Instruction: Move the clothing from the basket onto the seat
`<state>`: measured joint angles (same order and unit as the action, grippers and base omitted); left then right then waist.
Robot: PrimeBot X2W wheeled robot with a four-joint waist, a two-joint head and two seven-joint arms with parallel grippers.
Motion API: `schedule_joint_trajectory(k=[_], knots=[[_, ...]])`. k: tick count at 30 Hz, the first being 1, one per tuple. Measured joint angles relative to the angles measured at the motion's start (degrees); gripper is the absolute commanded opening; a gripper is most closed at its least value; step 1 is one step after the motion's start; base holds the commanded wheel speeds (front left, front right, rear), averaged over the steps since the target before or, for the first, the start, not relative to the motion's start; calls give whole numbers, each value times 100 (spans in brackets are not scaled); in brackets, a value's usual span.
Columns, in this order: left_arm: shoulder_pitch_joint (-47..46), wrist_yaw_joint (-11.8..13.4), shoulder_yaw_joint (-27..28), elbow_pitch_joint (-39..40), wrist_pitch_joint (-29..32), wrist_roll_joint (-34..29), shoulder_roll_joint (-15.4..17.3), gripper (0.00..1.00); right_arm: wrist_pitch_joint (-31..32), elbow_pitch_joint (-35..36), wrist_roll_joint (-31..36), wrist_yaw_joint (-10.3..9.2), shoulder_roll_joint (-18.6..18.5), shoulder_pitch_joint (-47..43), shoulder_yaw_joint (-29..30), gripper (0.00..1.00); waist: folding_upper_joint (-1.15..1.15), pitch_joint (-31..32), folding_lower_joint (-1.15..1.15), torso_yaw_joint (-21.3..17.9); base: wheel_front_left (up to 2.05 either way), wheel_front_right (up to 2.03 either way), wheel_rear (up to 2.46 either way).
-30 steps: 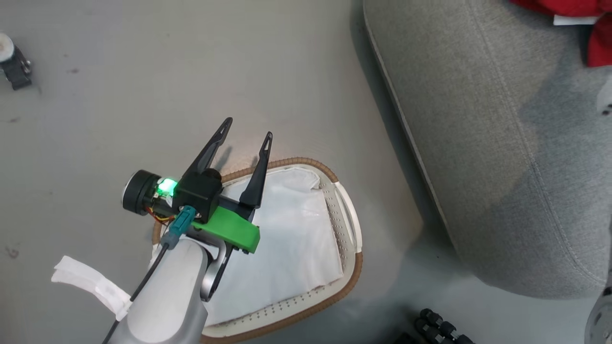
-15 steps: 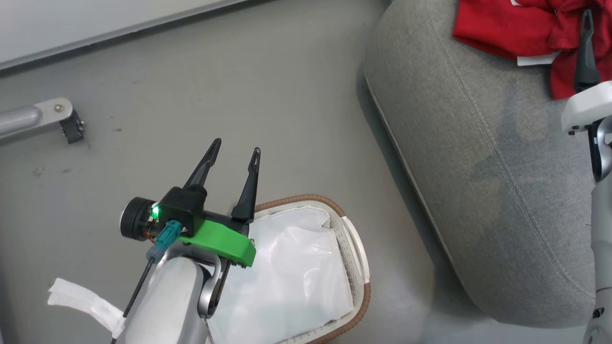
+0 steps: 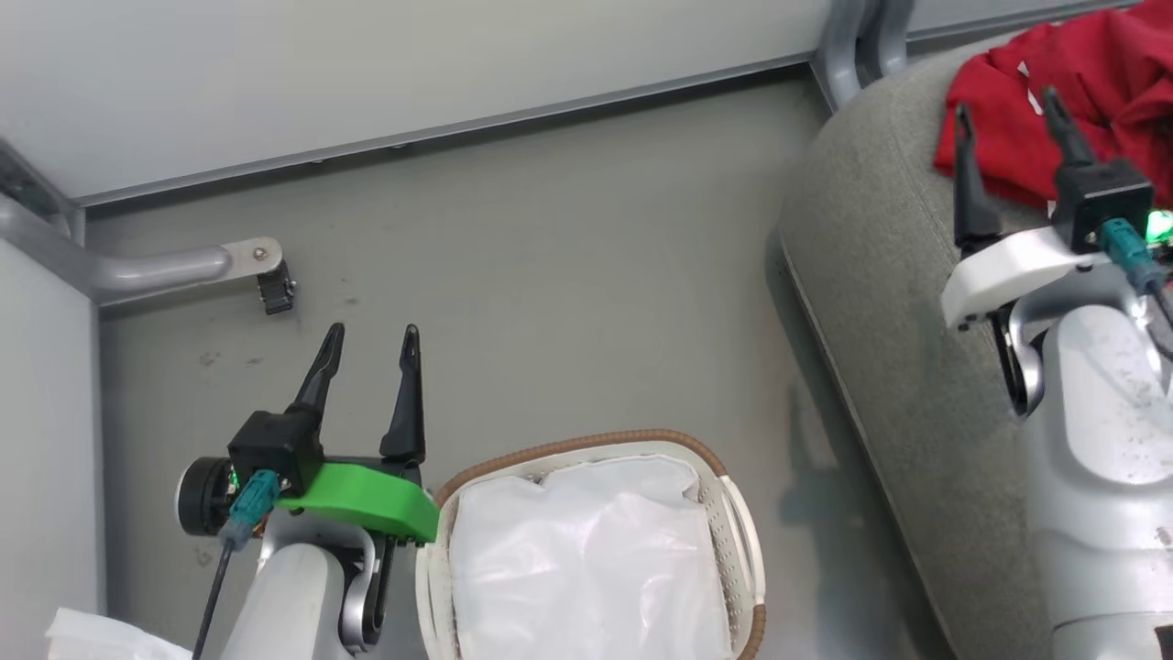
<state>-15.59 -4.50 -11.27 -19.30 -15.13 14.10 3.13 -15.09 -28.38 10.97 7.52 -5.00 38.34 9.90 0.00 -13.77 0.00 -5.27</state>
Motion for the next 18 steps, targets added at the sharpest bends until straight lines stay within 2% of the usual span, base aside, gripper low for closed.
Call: schedule_joint_trajectory(k=[7, 18], knots=[[361, 59, 364, 41, 1, 59, -14, 100, 0, 254, -464, 1, 209, -750, -268, 100, 0, 308, 0, 380, 0, 0, 0], [1124, 174, 701, 218, 0, 313, -21, 100, 1, 567, -1517, 1, 225, -1943, -740, 100, 0, 835, 0, 681, 0, 0, 0]])
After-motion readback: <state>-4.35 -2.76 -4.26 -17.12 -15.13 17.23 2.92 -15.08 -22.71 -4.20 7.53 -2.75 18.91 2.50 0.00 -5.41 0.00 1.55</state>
